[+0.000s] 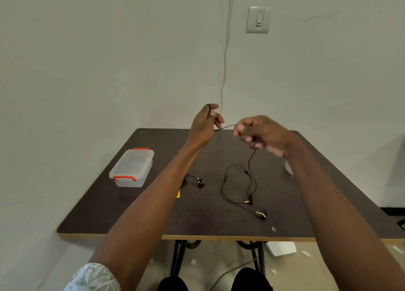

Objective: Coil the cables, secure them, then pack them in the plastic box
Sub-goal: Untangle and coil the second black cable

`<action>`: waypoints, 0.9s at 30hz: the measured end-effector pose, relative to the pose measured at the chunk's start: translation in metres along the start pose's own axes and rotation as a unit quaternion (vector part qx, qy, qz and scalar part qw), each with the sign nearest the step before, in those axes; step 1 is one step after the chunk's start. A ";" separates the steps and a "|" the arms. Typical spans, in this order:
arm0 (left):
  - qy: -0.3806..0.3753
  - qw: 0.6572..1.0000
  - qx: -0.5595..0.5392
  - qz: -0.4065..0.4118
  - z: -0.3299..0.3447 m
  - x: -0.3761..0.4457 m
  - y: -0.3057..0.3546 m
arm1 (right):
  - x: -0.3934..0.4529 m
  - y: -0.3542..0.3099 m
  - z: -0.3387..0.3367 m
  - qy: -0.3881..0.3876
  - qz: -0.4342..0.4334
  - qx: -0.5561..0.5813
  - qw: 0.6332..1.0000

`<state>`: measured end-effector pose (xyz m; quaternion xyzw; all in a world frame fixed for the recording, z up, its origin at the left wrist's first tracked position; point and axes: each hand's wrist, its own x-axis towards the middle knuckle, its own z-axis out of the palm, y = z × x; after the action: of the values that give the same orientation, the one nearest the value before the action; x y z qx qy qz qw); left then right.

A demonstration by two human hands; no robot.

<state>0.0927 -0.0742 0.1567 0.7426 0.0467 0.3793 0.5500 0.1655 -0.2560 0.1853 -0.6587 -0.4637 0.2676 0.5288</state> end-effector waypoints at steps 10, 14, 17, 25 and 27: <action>-0.208 0.963 -0.105 -0.139 0.015 -0.024 0.016 | 0.027 -0.012 -0.033 0.194 -0.082 0.037 0.977; -0.247 0.936 -0.206 -0.140 0.013 -0.026 0.026 | 0.030 0.004 -0.029 0.235 -0.037 0.006 0.971; -0.218 0.904 -0.346 -0.123 0.013 -0.022 0.033 | 0.030 0.019 -0.019 0.216 0.006 0.002 0.976; 0.074 0.936 -0.336 -0.066 0.019 -0.004 0.018 | 0.016 0.028 0.005 -0.028 0.102 -0.027 0.994; 0.123 0.963 -0.230 -0.060 0.018 -0.004 0.006 | 0.010 0.014 0.002 -0.085 0.113 -0.055 0.988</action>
<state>0.0988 -0.0925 0.1577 0.5392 0.0701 0.4343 0.7181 0.1724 -0.2466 0.1730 -0.7102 -0.4432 0.3545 0.4165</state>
